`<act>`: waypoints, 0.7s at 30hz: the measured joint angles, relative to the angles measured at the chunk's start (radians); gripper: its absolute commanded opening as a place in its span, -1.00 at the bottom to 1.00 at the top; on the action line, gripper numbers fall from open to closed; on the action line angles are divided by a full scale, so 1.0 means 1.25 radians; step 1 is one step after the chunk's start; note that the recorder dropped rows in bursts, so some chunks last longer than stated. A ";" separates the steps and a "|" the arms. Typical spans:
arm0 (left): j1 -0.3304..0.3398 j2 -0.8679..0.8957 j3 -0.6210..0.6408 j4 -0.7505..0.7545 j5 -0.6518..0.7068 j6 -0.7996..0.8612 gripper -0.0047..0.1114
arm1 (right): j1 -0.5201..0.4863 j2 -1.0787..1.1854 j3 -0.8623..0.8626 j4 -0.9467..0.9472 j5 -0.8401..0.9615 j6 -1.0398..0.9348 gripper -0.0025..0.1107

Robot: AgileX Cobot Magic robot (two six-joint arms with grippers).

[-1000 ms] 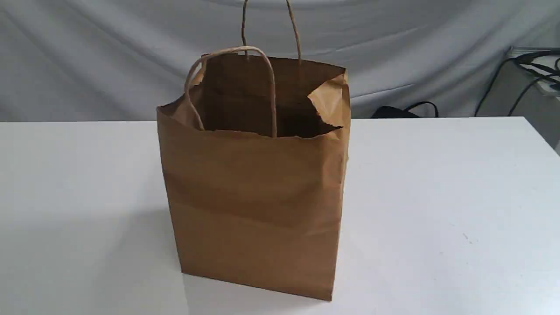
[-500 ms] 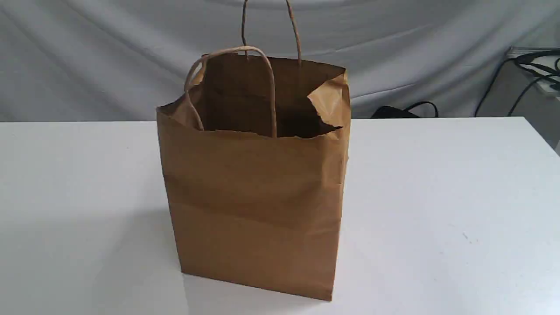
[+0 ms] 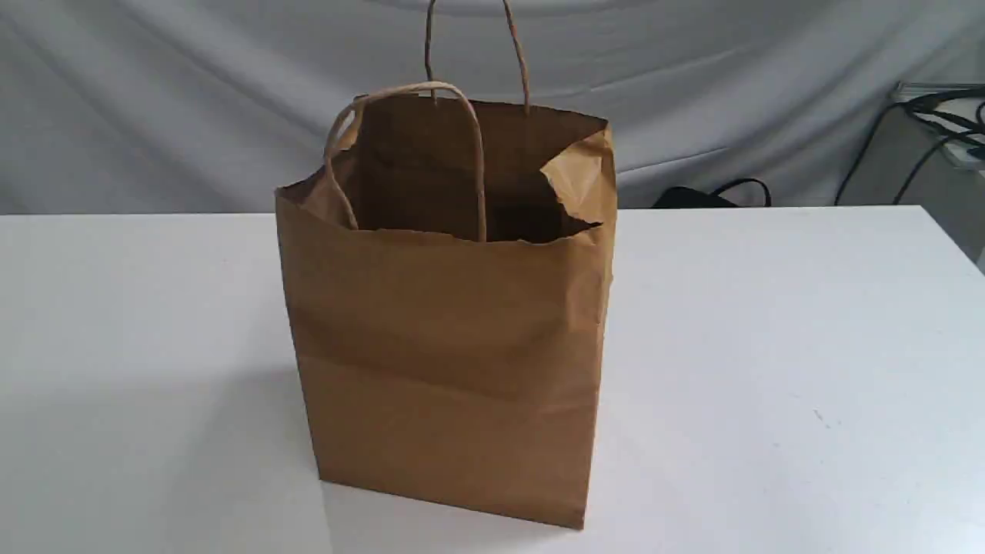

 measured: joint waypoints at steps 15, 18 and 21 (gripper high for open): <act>0.186 -0.257 0.181 0.083 0.036 -0.003 -0.92 | 0.000 0.000 0.000 0.000 0.000 0.002 -0.96; 0.186 -0.293 0.181 0.057 0.093 -0.003 -0.92 | 0.000 0.000 0.000 0.000 0.000 0.002 -0.96; 0.186 -0.299 0.181 0.043 0.158 -0.019 -0.92 | 0.000 0.000 0.000 0.000 0.002 0.002 -0.96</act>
